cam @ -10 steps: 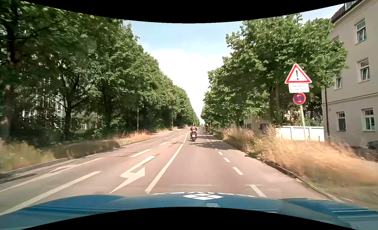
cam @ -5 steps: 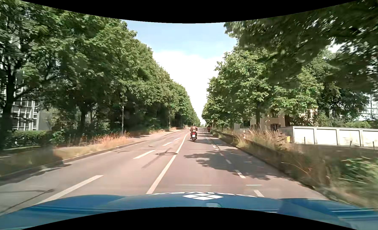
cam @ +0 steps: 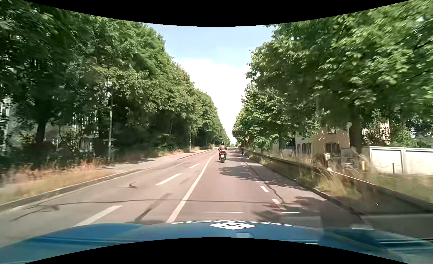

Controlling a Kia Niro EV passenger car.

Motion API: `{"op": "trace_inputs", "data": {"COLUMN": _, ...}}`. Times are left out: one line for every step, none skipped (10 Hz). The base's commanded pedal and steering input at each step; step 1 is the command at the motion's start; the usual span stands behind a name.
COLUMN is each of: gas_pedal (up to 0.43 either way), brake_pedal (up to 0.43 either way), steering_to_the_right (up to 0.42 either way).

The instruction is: Follow the waypoints while adhering to traffic rules and regulations

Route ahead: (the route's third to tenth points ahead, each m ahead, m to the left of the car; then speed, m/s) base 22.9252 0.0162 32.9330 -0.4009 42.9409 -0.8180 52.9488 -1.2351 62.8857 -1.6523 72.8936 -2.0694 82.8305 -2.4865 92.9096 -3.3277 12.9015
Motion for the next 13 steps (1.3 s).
{"op": "trace_inputs", "data": {"gas_pedal": 0.11, "brake_pedal": 0.0, "steering_to_the_right": -0.004}}
{"op": "trace_inputs", "data": {"gas_pedal": 0.11, "brake_pedal": 0.0, "steering_to_the_right": -0.004}}
{"op": "trace_inputs", "data": {"gas_pedal": 0.11, "brake_pedal": 0.0, "steering_to_the_right": -0.004}}
{"op": "trace_inputs", "data": {"gas_pedal": 0.11, "brake_pedal": 0.0, "steering_to_the_right": -0.003}}
{"op": "trace_inputs", "data": {"gas_pedal": 0.11, "brake_pedal": 0.0, "steering_to_the_right": -0.004}}
{"op": "trace_inputs", "data": {"gas_pedal": 0.11, "brake_pedal": 0.0, "steering_to_the_right": -0.003}}
{"op": "trace_inputs", "data": {"gas_pedal": 0.11, "brake_pedal": 0.0, "steering_to_the_right": -0.004}}
{"op": "trace_inputs", "data": {"gas_pedal": 0.11, "brake_pedal": 0.0, "steering_to_the_right": -0.004}}
{"op": "trace_inputs", "data": {"gas_pedal": 0.11, "brake_pedal": 0.0, "steering_to_the_right": -0.003}}
{"op": "trace_inputs", "data": {"gas_pedal": 0.11, "brake_pedal": 0.0, "steering_to_the_right": -0.003}}
{"op": "trace_inputs", "data": {"gas_pedal": 0.11, "brake_pedal": 0.0, "steering_to_the_right": -0.002}}
{"op": "trace_inputs", "data": {"gas_pedal": 0.11, "brake_pedal": 0.0, "steering_to_the_right": -0.002}}
{"op": "trace_inputs", "data": {"gas_pedal": 0.11, "brake_pedal": 0.0, "steering_to_the_right": -0.002}}
